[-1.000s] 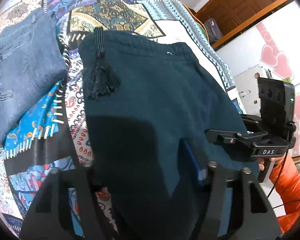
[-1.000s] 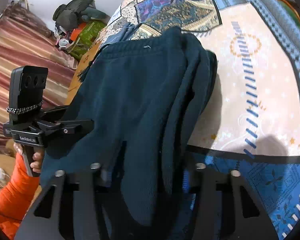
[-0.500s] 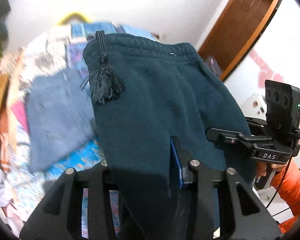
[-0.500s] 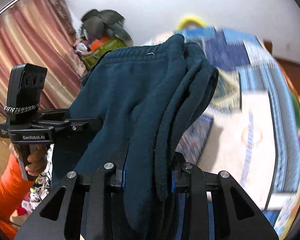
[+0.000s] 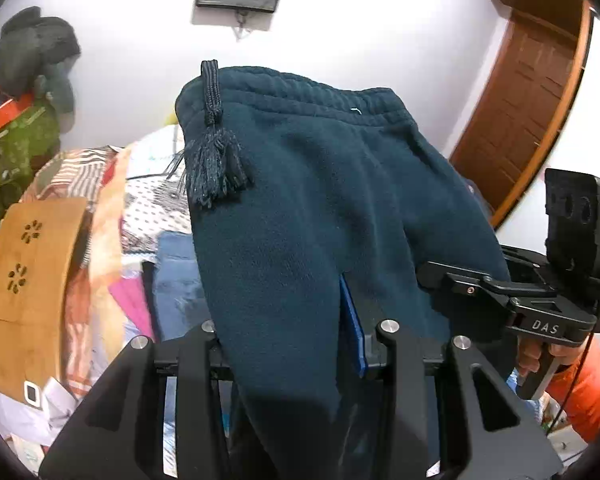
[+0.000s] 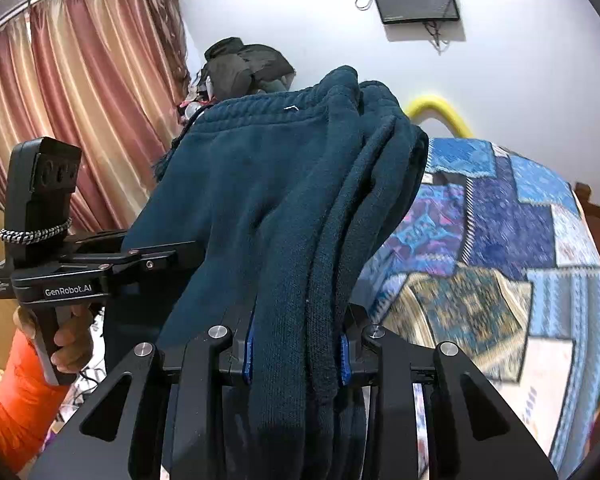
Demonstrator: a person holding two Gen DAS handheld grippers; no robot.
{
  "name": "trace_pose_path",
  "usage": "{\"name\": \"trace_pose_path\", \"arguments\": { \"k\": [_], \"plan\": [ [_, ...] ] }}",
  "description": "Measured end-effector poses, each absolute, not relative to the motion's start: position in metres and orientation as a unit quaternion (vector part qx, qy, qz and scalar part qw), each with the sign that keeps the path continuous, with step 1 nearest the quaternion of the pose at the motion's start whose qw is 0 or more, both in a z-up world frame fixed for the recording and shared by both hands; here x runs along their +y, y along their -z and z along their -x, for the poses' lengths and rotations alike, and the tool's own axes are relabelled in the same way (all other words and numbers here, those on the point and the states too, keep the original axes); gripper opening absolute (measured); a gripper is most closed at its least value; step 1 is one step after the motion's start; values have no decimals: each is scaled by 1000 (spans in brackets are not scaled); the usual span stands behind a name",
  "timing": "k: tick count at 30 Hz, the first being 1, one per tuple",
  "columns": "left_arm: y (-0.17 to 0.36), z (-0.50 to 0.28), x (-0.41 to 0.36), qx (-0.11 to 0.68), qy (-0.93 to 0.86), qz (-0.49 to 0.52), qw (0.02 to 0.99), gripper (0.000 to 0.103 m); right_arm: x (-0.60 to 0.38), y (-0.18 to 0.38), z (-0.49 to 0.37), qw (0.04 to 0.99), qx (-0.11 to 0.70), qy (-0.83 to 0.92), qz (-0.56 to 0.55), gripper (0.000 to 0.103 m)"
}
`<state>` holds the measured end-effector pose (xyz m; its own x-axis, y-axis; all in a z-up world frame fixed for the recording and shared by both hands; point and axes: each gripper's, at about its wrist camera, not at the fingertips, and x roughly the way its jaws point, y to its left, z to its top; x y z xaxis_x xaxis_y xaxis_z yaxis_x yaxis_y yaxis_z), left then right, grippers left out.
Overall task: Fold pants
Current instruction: 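Lift the folded pants by the waistband with both tools, then lower the folded pants onto the bed and open both tools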
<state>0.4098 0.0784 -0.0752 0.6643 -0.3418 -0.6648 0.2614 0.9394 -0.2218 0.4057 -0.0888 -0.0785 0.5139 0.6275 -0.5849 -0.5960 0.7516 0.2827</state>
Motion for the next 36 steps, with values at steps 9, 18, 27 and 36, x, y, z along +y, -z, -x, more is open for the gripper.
{"name": "trace_pose_path", "arguments": {
  "k": [9,18,27,36],
  "plan": [
    [128,-483,115,402,115,60,906,38,-46,128,-478,854,392,-342,-18,27],
    [228,-535,129,478,68,60,874,38,-19,206,-520,824,471,-315,-5,27],
    [257,-521,143,498,56,84,861,42,-34,214,-496,819,484,-308,4,35],
    [204,-452,146,468,17,44,883,42,-72,163,-434,849,434,-302,-6,35]
  ]
}}
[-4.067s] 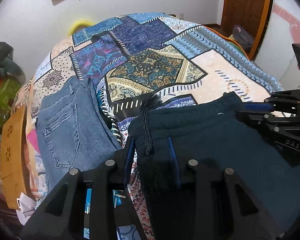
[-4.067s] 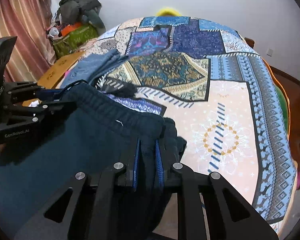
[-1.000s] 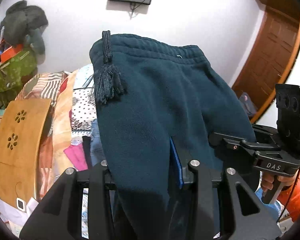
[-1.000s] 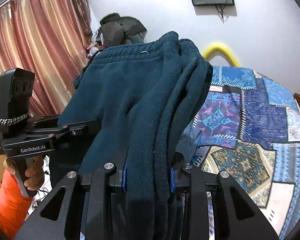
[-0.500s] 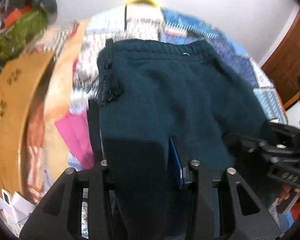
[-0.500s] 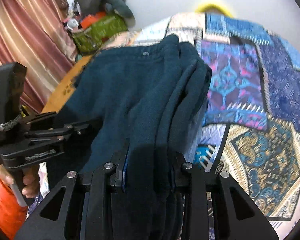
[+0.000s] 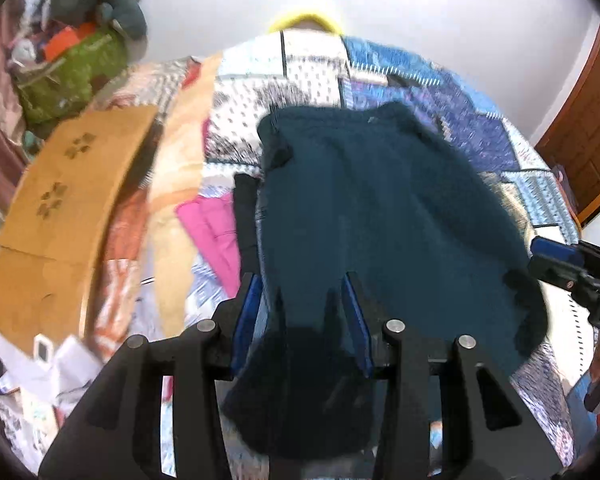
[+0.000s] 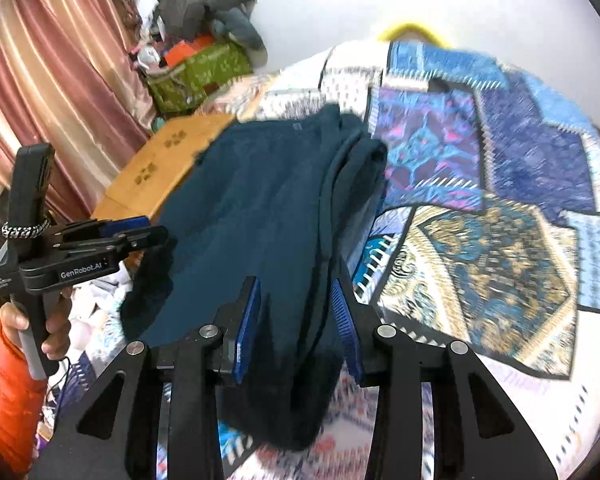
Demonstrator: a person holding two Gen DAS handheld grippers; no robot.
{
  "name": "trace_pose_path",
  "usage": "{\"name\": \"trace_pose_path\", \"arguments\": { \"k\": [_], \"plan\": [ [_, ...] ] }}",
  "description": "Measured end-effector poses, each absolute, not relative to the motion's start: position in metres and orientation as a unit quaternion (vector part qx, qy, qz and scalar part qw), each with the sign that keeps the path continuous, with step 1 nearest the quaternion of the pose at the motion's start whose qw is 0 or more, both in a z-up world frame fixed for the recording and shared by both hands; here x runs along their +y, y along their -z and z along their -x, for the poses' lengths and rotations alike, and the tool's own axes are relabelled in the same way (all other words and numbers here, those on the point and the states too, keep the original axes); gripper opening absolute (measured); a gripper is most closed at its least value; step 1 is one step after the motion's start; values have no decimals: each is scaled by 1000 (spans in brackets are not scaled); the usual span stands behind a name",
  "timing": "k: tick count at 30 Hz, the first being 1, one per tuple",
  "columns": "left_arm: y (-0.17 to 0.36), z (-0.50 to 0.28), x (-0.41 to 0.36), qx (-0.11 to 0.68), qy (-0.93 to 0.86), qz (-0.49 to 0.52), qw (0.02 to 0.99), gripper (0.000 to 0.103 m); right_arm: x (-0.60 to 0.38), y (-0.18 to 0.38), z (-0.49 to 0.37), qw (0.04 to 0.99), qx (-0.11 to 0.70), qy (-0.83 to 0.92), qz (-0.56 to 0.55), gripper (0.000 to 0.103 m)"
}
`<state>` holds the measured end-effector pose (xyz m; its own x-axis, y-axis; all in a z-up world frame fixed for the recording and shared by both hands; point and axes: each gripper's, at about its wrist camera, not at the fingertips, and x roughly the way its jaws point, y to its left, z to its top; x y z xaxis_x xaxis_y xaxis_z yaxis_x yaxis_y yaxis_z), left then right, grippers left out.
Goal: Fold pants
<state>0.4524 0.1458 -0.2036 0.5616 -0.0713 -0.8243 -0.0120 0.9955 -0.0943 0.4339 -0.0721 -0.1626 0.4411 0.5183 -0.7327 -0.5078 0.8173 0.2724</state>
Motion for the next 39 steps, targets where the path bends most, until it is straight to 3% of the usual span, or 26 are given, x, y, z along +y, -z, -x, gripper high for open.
{"name": "trace_pose_path", "arguments": {
  "k": [14,21,24,27,29,31,35,39],
  "plan": [
    [12,-239,90,220,13,-6,975,42,-105,-5,-252,925,178,-336,4,35],
    [-22,-149,64,121,-3,-13,993,43,-105,-27,-175,936,107,-336,13,35],
    [-23,-127,58,109,-6,-4,994,51,-102,-27,-159,939,97,-328,23,38],
    [-21,-117,58,104,-13,3,995,64,-101,-24,-149,945,93,-313,24,57],
    [-21,-113,59,103,-16,6,995,75,-103,-22,-146,947,93,-306,15,75],
    [-21,-111,60,102,-20,8,995,82,-106,-22,-147,949,96,-300,10,84],
    [-21,-103,62,97,-32,3,995,95,-112,-23,-147,952,99,-290,-8,97],
    [-18,-99,66,96,-31,15,995,100,-116,-23,-144,956,97,-278,-9,100]
  ]
}}
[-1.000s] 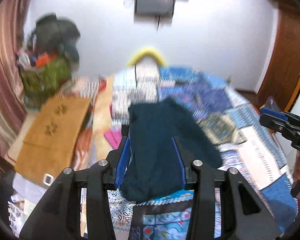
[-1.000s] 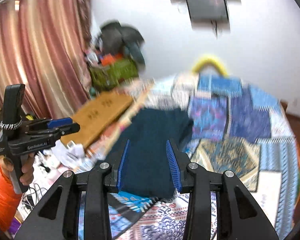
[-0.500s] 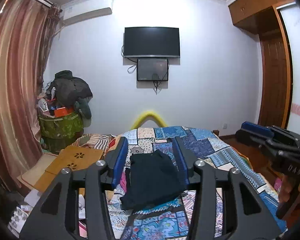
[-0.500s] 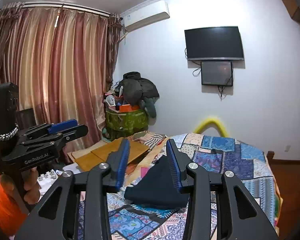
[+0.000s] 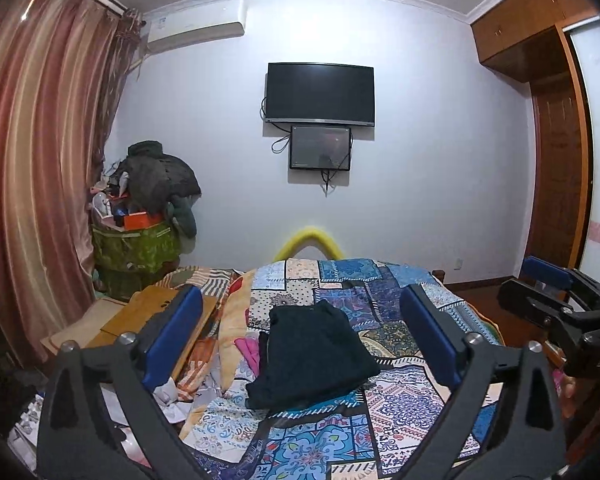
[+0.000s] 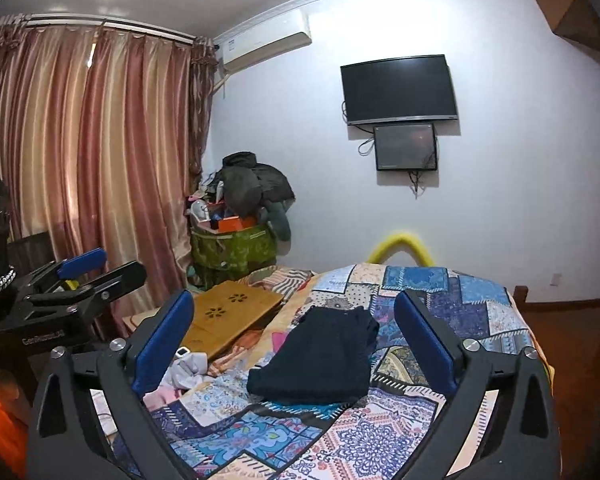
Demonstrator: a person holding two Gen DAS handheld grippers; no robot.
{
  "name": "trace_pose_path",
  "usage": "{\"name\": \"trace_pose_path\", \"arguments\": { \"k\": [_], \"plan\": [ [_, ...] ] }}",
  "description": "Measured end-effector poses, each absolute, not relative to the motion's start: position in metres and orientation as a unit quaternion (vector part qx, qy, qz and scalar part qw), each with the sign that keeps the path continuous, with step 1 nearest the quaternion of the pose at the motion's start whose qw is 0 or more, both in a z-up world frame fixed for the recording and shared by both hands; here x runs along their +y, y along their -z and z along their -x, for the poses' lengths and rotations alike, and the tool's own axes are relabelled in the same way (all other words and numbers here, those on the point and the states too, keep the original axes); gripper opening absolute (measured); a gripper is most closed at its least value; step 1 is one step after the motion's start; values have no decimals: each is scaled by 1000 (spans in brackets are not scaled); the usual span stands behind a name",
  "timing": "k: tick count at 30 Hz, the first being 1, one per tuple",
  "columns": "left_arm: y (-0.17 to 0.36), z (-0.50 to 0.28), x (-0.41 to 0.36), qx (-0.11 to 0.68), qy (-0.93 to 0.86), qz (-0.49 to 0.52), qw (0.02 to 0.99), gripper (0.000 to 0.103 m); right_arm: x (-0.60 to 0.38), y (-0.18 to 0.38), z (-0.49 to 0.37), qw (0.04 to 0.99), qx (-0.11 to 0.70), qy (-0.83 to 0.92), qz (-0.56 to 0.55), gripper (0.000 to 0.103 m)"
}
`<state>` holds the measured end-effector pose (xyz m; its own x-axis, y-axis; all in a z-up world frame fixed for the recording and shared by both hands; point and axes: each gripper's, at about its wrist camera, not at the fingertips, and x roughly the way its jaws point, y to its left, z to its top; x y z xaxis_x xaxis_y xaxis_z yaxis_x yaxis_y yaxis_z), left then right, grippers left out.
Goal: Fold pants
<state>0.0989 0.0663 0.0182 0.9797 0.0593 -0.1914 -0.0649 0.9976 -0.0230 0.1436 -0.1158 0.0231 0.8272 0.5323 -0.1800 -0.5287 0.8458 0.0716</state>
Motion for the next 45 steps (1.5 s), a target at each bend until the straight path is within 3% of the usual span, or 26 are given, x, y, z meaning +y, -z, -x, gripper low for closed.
{"name": "trace_pose_path", "arguments": {
  "k": [45],
  "plan": [
    [-11,-101,59,106,-23,4,994,103,-119,-21,-134,960,102,-261,-4,102]
  ]
}}
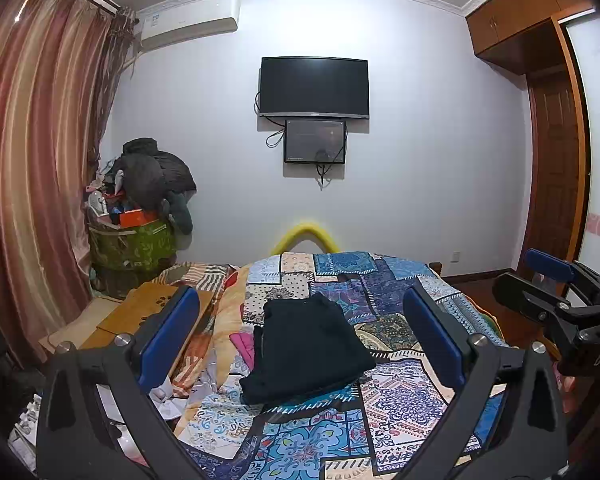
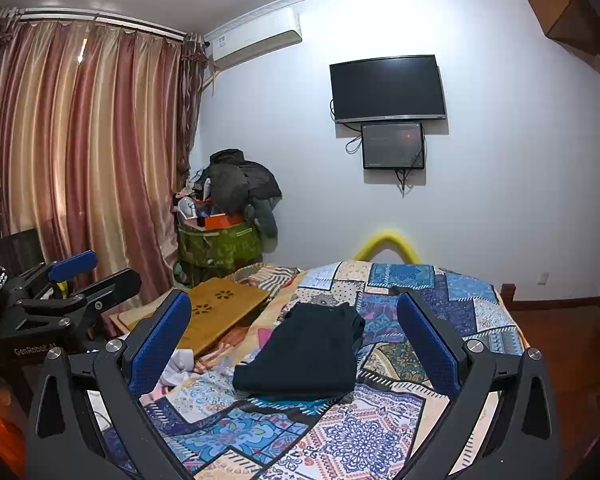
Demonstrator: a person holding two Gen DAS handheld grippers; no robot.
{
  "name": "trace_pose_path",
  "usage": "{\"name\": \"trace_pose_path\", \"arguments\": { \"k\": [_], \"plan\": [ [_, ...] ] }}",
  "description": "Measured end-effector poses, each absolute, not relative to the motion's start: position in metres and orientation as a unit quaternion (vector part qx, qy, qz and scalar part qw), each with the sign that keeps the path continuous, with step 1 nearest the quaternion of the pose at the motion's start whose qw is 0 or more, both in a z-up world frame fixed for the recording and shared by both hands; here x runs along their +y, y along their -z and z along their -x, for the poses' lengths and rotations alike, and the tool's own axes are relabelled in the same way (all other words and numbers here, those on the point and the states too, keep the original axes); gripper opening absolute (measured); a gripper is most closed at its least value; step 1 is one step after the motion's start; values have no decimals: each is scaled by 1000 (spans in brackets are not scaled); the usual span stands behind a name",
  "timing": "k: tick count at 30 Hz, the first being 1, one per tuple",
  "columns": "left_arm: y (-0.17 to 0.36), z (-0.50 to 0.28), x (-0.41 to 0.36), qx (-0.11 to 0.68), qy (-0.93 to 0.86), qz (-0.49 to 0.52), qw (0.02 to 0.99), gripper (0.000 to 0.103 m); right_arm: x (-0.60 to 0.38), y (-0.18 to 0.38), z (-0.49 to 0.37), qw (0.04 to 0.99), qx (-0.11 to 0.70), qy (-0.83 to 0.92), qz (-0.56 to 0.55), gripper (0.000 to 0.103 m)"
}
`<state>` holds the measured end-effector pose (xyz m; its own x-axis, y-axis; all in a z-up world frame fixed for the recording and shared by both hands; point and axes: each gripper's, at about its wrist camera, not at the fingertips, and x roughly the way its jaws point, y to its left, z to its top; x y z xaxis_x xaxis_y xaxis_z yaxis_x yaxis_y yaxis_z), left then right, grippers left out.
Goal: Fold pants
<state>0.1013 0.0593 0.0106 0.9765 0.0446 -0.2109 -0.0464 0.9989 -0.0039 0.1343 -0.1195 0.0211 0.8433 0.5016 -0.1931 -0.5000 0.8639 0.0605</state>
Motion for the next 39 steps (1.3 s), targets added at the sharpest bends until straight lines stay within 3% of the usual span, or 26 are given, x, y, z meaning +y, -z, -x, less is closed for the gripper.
{"name": "trace_pose_path", "arguments": {
  "k": [39],
  "plan": [
    [-9,-109,57,122,7,17,992,103,-119,-22,-137,964,103,-243,-11,102]
  ]
}}
